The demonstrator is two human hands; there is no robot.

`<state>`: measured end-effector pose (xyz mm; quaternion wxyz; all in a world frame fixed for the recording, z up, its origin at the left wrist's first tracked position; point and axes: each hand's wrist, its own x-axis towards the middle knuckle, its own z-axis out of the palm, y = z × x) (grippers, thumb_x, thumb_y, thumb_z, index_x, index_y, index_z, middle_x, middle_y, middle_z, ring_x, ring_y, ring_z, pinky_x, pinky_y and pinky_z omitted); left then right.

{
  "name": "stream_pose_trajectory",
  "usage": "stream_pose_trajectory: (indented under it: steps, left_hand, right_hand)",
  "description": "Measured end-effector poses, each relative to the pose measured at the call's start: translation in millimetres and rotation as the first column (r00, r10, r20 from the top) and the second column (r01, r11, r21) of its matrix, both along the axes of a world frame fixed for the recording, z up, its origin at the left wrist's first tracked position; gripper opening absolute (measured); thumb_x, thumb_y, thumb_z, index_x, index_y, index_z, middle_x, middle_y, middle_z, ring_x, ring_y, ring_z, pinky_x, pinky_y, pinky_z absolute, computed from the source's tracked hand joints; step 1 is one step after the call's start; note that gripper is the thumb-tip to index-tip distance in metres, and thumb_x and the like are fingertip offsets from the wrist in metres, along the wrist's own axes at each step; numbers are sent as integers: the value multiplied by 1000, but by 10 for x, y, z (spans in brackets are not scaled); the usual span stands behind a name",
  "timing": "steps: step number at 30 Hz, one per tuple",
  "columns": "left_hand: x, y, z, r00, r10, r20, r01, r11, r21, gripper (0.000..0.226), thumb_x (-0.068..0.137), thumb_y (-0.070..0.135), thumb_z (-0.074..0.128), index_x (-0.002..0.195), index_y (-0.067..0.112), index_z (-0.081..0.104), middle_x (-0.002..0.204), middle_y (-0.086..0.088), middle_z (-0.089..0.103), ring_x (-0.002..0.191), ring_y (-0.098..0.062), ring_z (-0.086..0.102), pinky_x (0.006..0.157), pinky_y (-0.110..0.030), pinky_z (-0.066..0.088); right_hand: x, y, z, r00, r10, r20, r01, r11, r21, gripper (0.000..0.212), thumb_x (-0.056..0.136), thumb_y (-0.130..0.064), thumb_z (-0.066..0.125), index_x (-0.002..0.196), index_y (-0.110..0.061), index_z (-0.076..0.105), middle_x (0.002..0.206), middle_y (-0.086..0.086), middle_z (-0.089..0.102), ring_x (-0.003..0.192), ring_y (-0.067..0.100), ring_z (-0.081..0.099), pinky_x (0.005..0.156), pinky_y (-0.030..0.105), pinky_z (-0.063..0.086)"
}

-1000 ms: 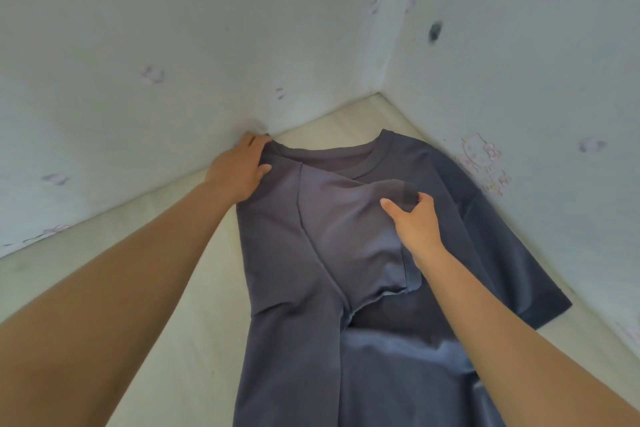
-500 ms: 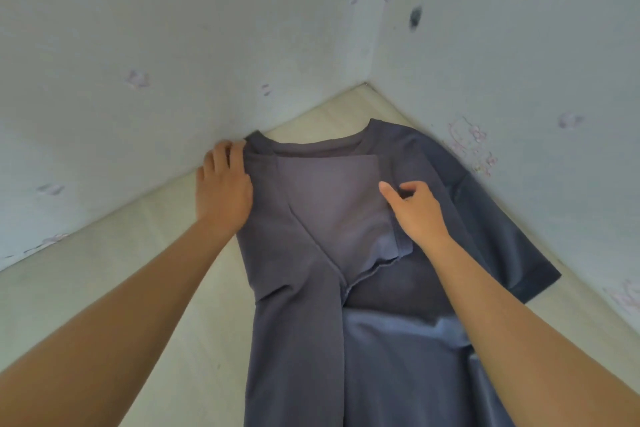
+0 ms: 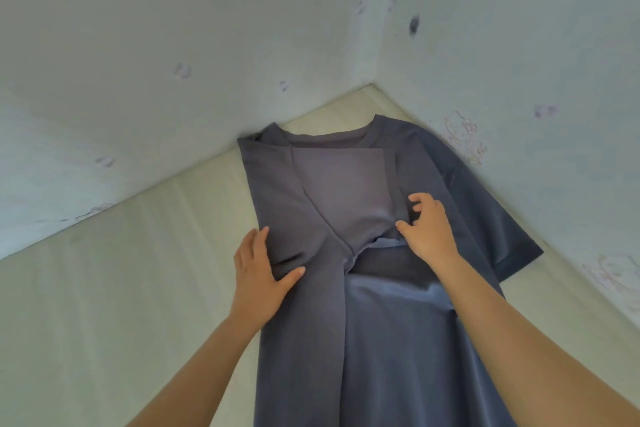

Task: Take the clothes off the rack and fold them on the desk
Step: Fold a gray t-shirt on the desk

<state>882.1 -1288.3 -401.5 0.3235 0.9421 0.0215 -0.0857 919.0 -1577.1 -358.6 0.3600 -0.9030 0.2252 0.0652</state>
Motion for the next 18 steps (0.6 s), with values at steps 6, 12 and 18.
stream_pose_trajectory:
  steps: [6, 12, 18]
  left_hand:
    - [419, 46, 267, 952, 223, -209, -301, 797, -524, 45, 90, 14, 66, 131, 17, 49, 121, 0, 51, 98, -6, 55, 80, -16, 46]
    - [1059, 127, 322, 931, 240, -276, -364, 688, -628, 34, 89, -1, 59, 116, 19, 64, 126, -2, 57, 113, -12, 50, 90, -23, 40]
    - [1822, 162, 240, 934, 184, -307, -339, 729, -595, 45, 88, -8, 55, 126, 15, 61, 133, -10, 54, 115, -19, 55, 99, -25, 44]
  right_hand:
    - [-26, 379, 58, 979, 178, 104, -167, 981, -102, 37, 89, -13, 61, 124, -17, 53, 134, 3, 38, 122, 24, 39, 95, 34, 41]
    - [54, 570, 17, 922, 386, 21, -380, 916, -126, 34, 92, -25, 59, 125, -25, 54, 150, -5, 31, 139, 17, 25, 111, 40, 30]
    - [155, 632, -106, 793, 609, -28, -602, 775, -196, 50, 98, -46, 43, 146, -43, 28, 160, -15, 8, 148, 8, -3, 118, 34, 5]
